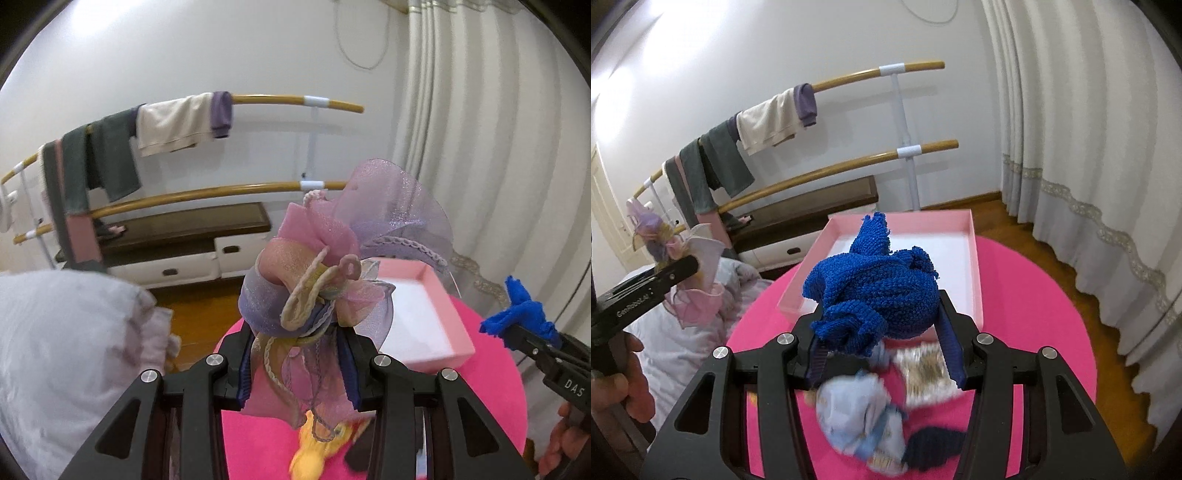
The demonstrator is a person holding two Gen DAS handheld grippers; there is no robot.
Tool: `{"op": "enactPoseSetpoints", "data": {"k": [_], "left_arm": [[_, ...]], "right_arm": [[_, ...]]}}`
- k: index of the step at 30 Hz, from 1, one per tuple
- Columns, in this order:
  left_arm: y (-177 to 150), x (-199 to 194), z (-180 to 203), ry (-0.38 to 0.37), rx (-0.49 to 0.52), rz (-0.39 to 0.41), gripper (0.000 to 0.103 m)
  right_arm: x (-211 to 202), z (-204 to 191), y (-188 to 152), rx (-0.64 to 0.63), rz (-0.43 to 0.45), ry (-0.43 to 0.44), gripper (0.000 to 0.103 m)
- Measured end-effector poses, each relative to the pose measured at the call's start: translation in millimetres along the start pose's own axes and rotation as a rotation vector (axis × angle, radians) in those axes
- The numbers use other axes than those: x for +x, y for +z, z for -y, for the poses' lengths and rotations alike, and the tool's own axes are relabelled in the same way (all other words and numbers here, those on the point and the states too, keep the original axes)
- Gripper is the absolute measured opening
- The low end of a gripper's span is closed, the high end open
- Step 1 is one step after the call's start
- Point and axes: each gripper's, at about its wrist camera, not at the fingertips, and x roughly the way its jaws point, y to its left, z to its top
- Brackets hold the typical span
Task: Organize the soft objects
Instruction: 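Carry the organza pouch into the pink box with the left tool while the right tool drops the blue scrunchie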
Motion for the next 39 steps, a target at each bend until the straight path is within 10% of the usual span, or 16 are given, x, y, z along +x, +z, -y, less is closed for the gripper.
{"op": "enactPoseSetpoints", "data": {"k": [16,39], "left_arm": [[71,142,52,-0.014,0.038,-0.089,0.039],[142,357,100,-0.018,0.06,-0.265,0.041]], "right_arm": [[122,32,76,0.058,-0.115,-0.003,0.05],[247,64,88,0.082,-0.301,-0.066,0.052]]}}
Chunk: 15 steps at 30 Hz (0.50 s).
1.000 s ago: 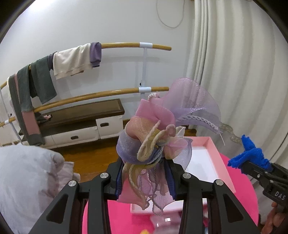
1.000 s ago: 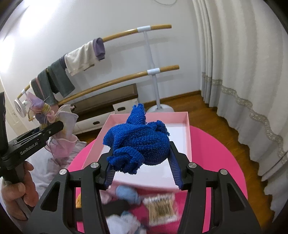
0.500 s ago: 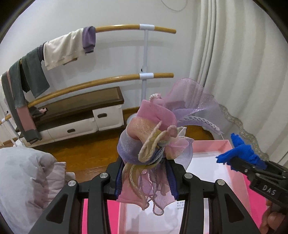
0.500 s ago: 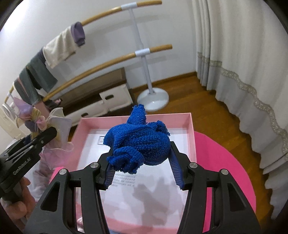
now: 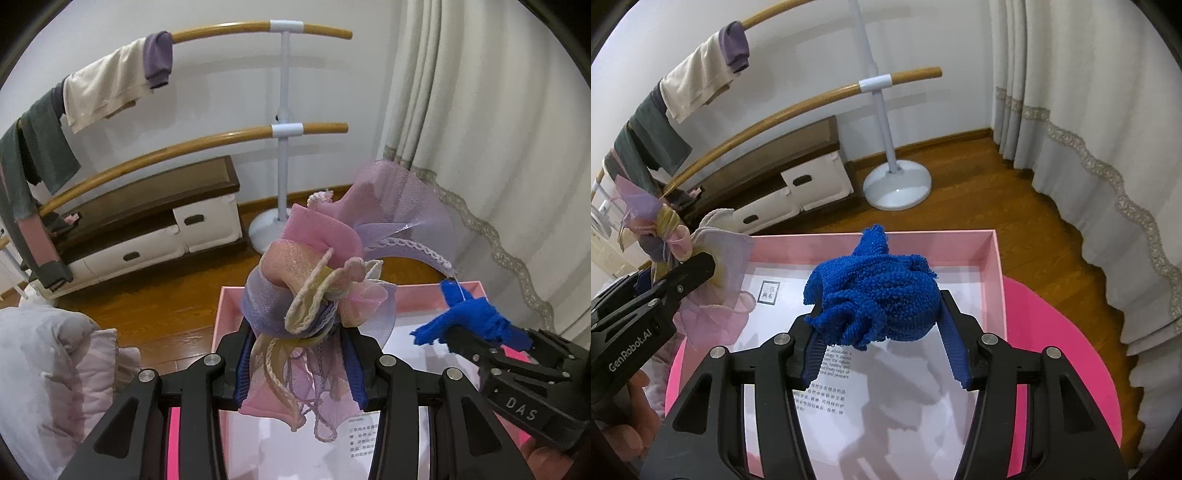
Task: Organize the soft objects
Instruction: 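Carry the organza pouch into the pink box with the left tool while the right tool drops the blue scrunchie, then open both tools and withdraw them from the pink box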
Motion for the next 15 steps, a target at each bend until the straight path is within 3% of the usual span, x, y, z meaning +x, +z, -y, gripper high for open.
{"op": "enactPoseSetpoints", "data": {"k": [1,2,4,6,15], "left_arm": [[4,4,-2,0.002,0.001,-0.005,0.043],[8,9,-4,0.004,0.003,-0.013,0.051],[16,17,-6,0.013,0.002,-0.02,0.069],[21,18,-8,0.03,0.006,-0.003,0.084],[3,-30,-11,0.086,0.016,0.078,0.103]], "right_arm": [[2,0,1,0.001,-0.005,0.0,0.052],[5,1,2,0.004,-0.011,-0.001,0.053],[7,2,2,0.009,-0.016,-0.006,0.063],[8,3,2,0.01,-0.012,-0.015,0.096],[-23,9,-7,0.053,0.043,0.01,0.103]]}}
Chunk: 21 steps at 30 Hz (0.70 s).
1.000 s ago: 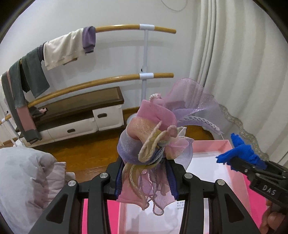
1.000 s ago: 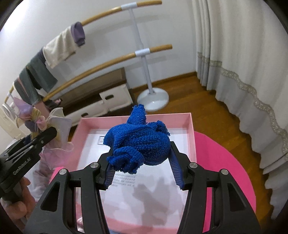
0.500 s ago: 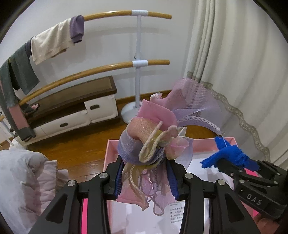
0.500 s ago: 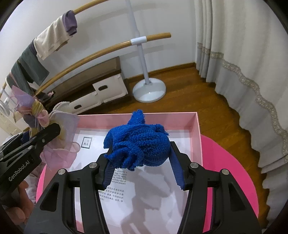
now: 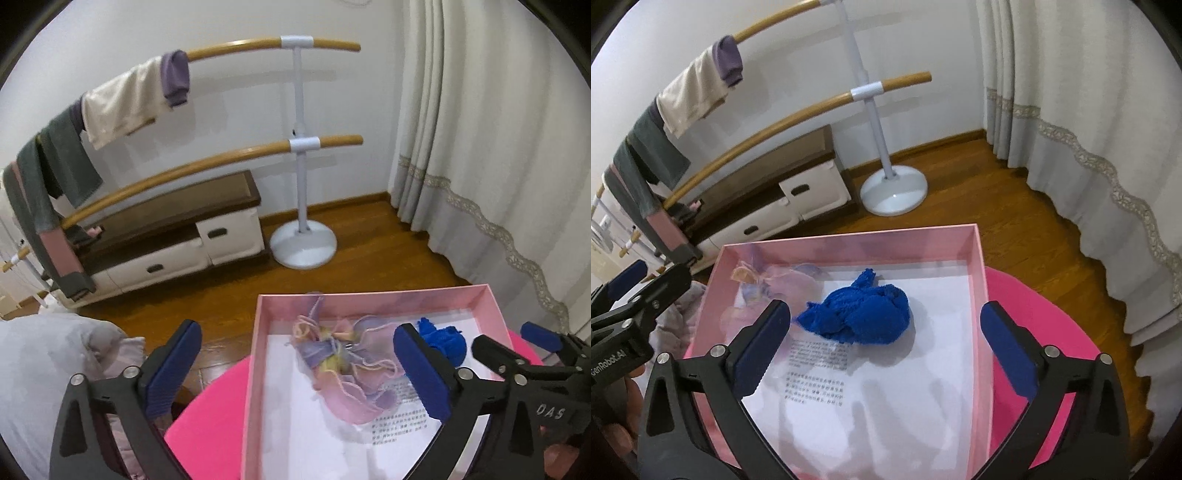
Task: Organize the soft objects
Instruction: 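Open both tools and withdraw them from the pink box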
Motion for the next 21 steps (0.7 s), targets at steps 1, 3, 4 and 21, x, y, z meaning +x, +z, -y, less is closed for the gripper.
{"op": "enactPoseSetpoints", "data": {"k": [1,3,4,21], "left_arm": [[-3,-8,0,0.004,0.001,0.009,0.103],[-16,-34,-3,0.007,-0.003,0.033,0.103],[-20,-44,-3,0.006,-0.007,0.045,0.103],[-188,-249,-31,-0.004,-0.102,0.288,0.103]], "right_arm": [[-7,0,-2,0.003,0.01,0.005,0.103],[-21,-1,-8,0.007,0.031,0.015,0.103],[-32,-2,-12,0.006,0.047,0.021,0.103],[-211,-36,-108,-0.071,0.325,0.063,0.103]]}}
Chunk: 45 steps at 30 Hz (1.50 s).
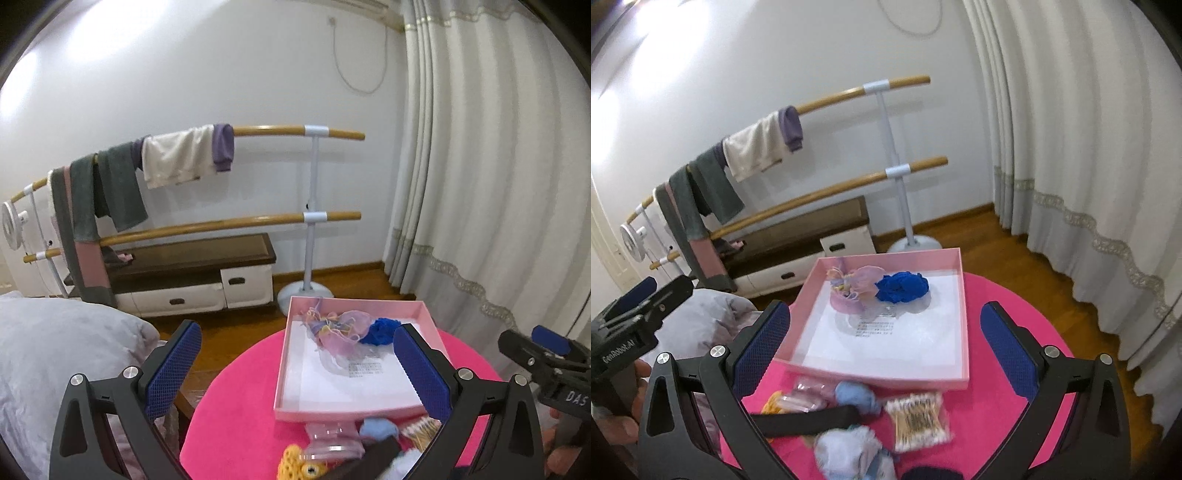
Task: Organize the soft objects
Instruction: 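Open both tools and withdraw them from the pink box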
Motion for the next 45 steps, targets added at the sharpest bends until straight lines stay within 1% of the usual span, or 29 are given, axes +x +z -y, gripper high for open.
{"op": "enactPoseSetpoints", "data": {"k": [5,12,18,19,24,26,28,34,45], "left_arm": [[-46,-66,2,0.006,0.009,0.037,0.103],[-100,-137,14,0.029,0.035,0.055,0.103],[-130,-185,23,0.028,0.039,0.052,0.103],[-124,-187,23,0.029,0.038,0.054,0.103],[-130,-221,22,0.027,0.03,0.07,0.103],[-125,-227,21,0.031,0.028,0.077,0.103],[-129,-238,21,0.033,0.026,0.083,0.103],[-131,-261,19,0.028,0.015,0.092,0.103],[-121,-269,16,0.015,-0.004,0.097,0.103]], "right_arm": [[-45,-11,-19,-0.007,0.052,-0.003,0.103],[-95,-18,-46,-0.014,0.105,-0.018,0.103],[-126,-24,-66,-0.02,0.136,-0.025,0.103],[-130,-25,-69,-0.017,0.14,-0.02,0.103],[-149,-27,-80,-0.003,0.164,-0.01,0.103],[-156,-28,-84,0.001,0.174,-0.01,0.103],[-162,-28,-89,0.003,0.183,-0.006,0.103],[-170,-29,-97,0.006,0.188,-0.003,0.103],[-178,-33,-101,-0.001,0.202,-0.004,0.103]]}}
